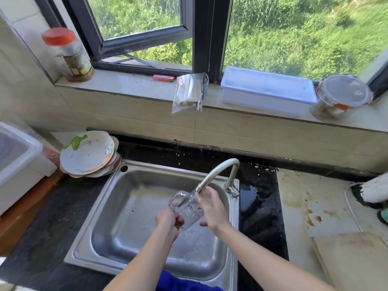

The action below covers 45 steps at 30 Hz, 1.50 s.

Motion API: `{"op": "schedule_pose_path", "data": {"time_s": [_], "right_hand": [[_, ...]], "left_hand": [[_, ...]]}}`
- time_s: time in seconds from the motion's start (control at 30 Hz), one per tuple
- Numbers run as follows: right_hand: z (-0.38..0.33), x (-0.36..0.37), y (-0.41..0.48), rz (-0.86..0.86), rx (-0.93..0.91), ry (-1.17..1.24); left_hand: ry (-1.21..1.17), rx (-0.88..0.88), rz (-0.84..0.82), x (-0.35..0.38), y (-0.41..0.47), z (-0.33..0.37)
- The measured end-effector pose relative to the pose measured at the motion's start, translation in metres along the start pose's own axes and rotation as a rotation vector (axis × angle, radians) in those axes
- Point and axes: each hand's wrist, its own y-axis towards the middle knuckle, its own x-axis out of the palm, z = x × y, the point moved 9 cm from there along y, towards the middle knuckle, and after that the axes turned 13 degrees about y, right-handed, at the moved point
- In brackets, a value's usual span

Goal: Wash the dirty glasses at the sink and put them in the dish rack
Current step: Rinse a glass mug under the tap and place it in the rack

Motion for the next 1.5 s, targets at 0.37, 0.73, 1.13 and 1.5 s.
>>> {"op": "schedule_pose_path", "data": {"time_s": [0.37,0.73,1.13,1.5], "right_hand": [[-0.001,-0.040,0.011,-0.009,0.034,0.033],[0.043,-0.064,0.012,-0.118,0.334,0.205],[0.002,-0.060,0.028,-0.178,0.056,-0.185],[0.007,-0.124,0.065,0.129,-0.046,-0.665]], "left_hand": [[0.333,-0.022,-0.299,0.035,-0.019,0.001],[0.463,0.187,-0.402,0.046,-0.042,0.033],[0.671,0.334,-0.186,0.042,-0.036,0.054],[0.847,0.379,-0.103,0.072,-0.044,0.047]]}}
